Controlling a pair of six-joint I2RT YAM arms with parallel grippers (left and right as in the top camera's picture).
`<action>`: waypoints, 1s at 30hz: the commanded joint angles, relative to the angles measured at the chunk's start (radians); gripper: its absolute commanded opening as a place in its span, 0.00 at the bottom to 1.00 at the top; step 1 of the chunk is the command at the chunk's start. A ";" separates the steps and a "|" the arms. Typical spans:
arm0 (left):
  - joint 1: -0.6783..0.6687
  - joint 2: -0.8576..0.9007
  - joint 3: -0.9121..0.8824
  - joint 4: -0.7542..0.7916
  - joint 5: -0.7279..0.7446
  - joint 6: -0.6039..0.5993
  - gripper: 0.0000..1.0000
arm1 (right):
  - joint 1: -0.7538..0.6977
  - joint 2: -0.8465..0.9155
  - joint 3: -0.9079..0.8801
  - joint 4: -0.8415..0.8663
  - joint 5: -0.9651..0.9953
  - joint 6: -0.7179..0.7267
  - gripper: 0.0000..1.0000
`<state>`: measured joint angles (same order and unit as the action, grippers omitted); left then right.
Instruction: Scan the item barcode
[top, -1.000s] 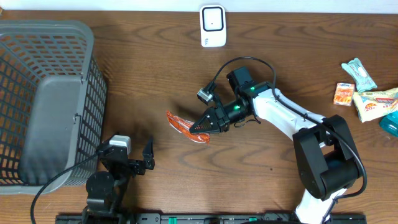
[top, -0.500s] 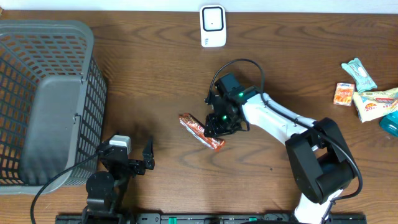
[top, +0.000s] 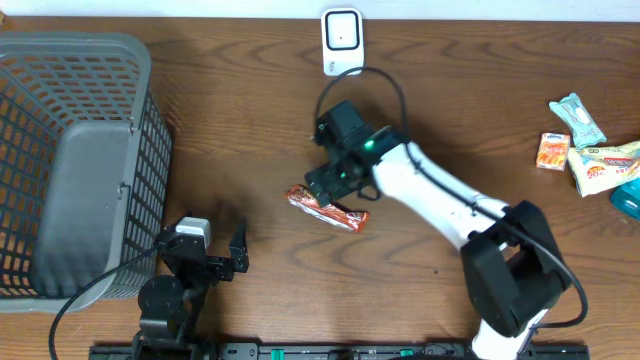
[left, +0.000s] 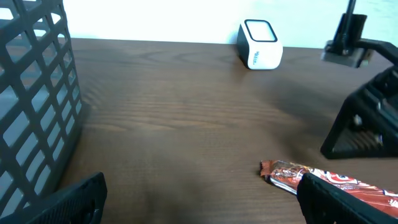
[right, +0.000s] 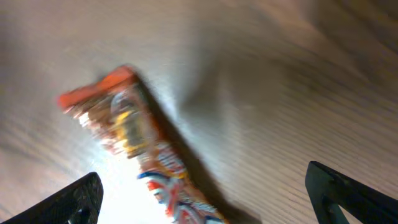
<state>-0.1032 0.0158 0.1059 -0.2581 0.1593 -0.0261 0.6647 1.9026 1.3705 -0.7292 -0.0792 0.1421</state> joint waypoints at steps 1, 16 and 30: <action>-0.005 -0.005 -0.022 -0.010 0.013 -0.002 0.98 | 0.097 -0.017 -0.024 -0.002 0.154 -0.133 0.99; -0.005 -0.005 -0.022 -0.010 0.013 -0.002 0.98 | 0.272 0.010 -0.269 0.365 0.507 -0.246 0.77; -0.005 -0.005 -0.022 -0.010 0.013 -0.002 0.98 | 0.170 0.084 -0.034 0.051 0.176 -0.200 0.01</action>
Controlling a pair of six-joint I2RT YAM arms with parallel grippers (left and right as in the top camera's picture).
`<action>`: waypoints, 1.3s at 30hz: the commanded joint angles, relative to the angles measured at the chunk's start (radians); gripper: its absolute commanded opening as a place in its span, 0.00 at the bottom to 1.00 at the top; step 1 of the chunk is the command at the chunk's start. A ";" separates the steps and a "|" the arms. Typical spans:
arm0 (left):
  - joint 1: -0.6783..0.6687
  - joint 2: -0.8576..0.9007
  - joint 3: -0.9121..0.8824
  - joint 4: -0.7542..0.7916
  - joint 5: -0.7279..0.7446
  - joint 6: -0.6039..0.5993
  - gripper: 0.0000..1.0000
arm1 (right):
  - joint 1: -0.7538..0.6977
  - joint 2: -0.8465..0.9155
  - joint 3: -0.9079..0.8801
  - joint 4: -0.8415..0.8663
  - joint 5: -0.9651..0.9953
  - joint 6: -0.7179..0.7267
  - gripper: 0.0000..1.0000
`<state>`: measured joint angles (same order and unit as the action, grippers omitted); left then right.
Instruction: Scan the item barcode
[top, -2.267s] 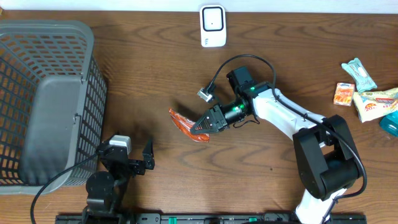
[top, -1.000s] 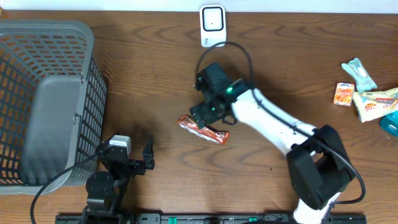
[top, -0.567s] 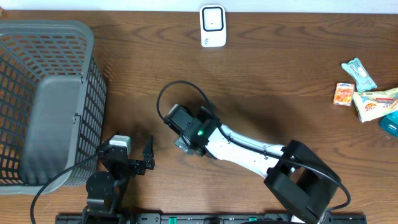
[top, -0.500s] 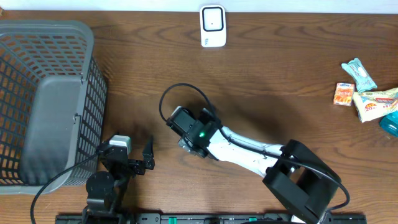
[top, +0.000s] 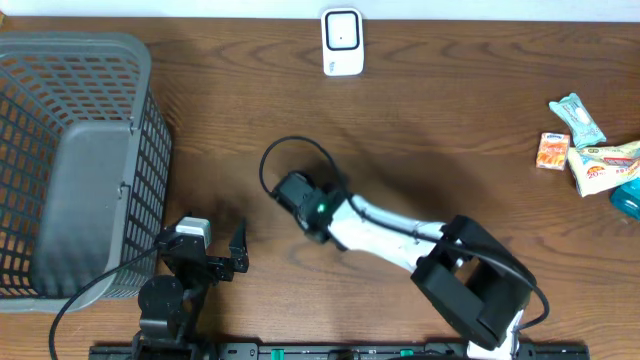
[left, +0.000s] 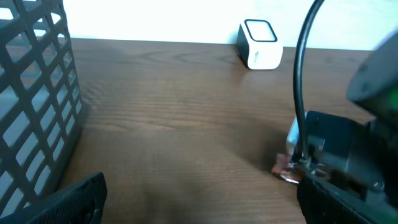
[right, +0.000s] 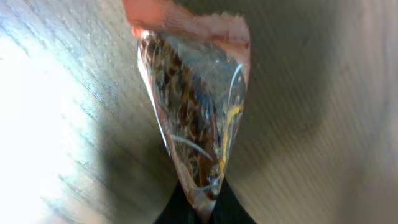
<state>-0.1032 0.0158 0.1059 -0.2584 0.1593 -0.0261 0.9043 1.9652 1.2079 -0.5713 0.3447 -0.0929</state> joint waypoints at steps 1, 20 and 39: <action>-0.005 -0.005 -0.022 -0.010 0.013 -0.002 0.98 | -0.095 0.022 0.172 -0.151 -0.335 0.029 0.01; -0.005 -0.005 -0.022 -0.010 0.013 -0.002 0.98 | -0.528 0.023 0.269 -0.596 -1.906 0.031 0.01; -0.005 -0.005 -0.022 -0.009 0.013 -0.002 0.98 | -0.540 0.023 0.269 -0.866 -1.906 0.180 0.01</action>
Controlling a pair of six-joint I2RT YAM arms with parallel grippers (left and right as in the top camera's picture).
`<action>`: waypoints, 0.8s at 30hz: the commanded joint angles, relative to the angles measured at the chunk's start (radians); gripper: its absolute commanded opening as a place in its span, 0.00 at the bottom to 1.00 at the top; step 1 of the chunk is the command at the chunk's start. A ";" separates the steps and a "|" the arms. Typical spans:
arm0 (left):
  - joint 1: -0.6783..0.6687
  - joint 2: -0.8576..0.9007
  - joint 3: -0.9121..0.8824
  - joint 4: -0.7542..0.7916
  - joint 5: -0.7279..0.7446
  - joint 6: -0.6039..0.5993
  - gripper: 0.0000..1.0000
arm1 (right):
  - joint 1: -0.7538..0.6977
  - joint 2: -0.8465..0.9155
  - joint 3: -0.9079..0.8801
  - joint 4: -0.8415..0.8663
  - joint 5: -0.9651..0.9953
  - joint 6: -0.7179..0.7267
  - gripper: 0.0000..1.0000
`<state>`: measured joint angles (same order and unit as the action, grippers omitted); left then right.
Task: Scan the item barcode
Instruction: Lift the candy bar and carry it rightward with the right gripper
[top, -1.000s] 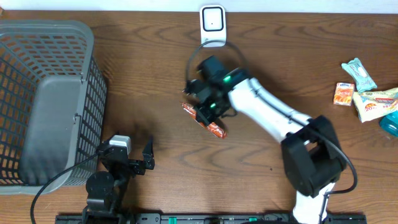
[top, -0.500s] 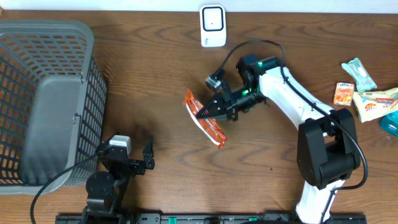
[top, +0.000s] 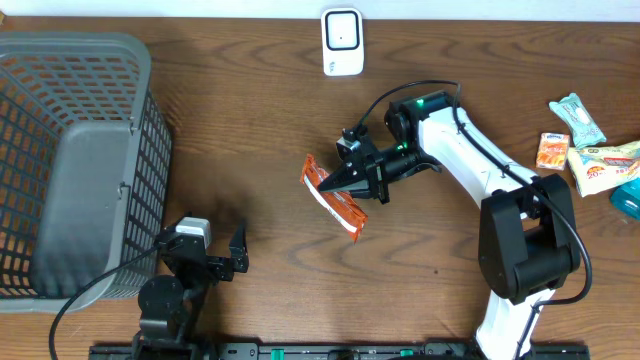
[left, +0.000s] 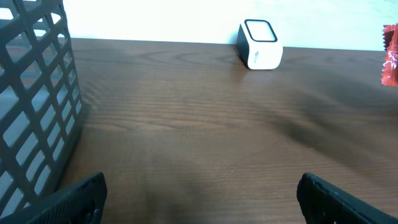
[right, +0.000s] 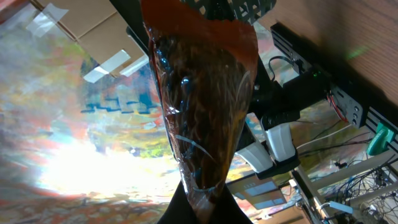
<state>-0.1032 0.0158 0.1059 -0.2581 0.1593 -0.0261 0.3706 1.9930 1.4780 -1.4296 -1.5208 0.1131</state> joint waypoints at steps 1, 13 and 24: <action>-0.005 -0.005 -0.022 -0.010 0.013 -0.002 0.98 | -0.006 -0.005 -0.001 -0.008 -0.041 -0.025 0.01; -0.005 -0.005 -0.022 -0.010 0.013 -0.002 0.98 | -0.028 -0.005 -0.001 -0.007 -0.039 -0.075 0.01; -0.005 -0.005 -0.022 -0.010 0.013 -0.002 0.98 | -0.099 -0.005 -0.001 -0.247 0.046 -0.304 0.01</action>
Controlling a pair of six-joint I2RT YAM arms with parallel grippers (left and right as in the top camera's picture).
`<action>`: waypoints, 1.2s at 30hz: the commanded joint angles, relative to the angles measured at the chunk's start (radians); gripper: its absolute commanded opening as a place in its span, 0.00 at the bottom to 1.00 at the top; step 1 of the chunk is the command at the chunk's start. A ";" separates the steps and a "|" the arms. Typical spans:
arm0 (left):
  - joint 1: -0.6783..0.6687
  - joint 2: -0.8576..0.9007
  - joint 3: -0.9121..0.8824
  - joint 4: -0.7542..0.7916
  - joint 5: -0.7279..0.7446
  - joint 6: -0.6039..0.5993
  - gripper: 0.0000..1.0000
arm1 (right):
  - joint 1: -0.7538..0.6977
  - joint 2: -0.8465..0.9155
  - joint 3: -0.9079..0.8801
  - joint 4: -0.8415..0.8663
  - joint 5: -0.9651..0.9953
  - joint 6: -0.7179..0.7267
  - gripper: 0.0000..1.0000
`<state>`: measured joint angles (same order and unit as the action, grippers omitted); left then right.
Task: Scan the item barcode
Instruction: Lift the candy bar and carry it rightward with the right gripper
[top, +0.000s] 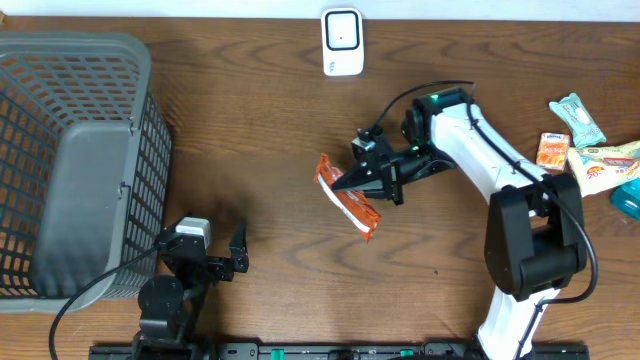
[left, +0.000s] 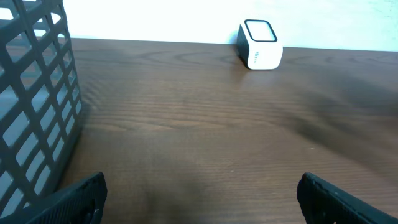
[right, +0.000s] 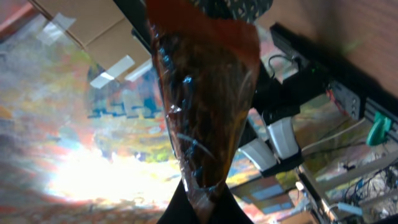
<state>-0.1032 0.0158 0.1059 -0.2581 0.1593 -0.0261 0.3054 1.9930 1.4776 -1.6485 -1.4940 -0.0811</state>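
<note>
An orange-red snack bar (top: 346, 197) in a shiny wrapper hangs above the middle of the table, with my right gripper (top: 372, 183) shut on one end of it. In the right wrist view the bar (right: 202, 99) stands up from the closed jaws and the camera looks sideways past it into the room. The white barcode scanner (top: 342, 41) stands at the table's far edge, also seen as the scanner (left: 260, 51) in the left wrist view. My left gripper (top: 222, 258) rests open at the front left, nothing between its fingers (left: 68, 199).
A large grey mesh basket (top: 75, 160) fills the left side. Several small snack packets (top: 585, 140) lie at the far right edge. The right arm (top: 480, 120) reaches in from the right across the table's middle.
My right gripper, still holding the bar off the table, has shifted slightly to the right. The bar has left the left wrist view. The left arm has not moved.
The bar first lay flat mid-table with my right gripper open over it. Then the gripper was shut on the bar's end at table level. Later it held the bar lifted and turned sideways, and now holds it slightly further right.
</note>
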 joint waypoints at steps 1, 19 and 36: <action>-0.005 -0.005 -0.022 -0.010 0.013 -0.002 0.98 | -0.048 -0.005 -0.001 -0.033 0.037 -0.111 0.01; -0.005 -0.005 -0.022 -0.010 0.013 -0.002 0.98 | -0.101 -0.005 -0.001 -0.027 0.074 -0.137 0.01; -0.005 -0.005 -0.022 -0.010 0.013 -0.002 0.98 | -0.118 -0.005 -0.001 0.320 -0.004 -0.133 0.01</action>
<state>-0.1032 0.0158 0.1059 -0.2581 0.1593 -0.0261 0.1959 1.9930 1.4761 -1.4021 -1.4536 -0.1967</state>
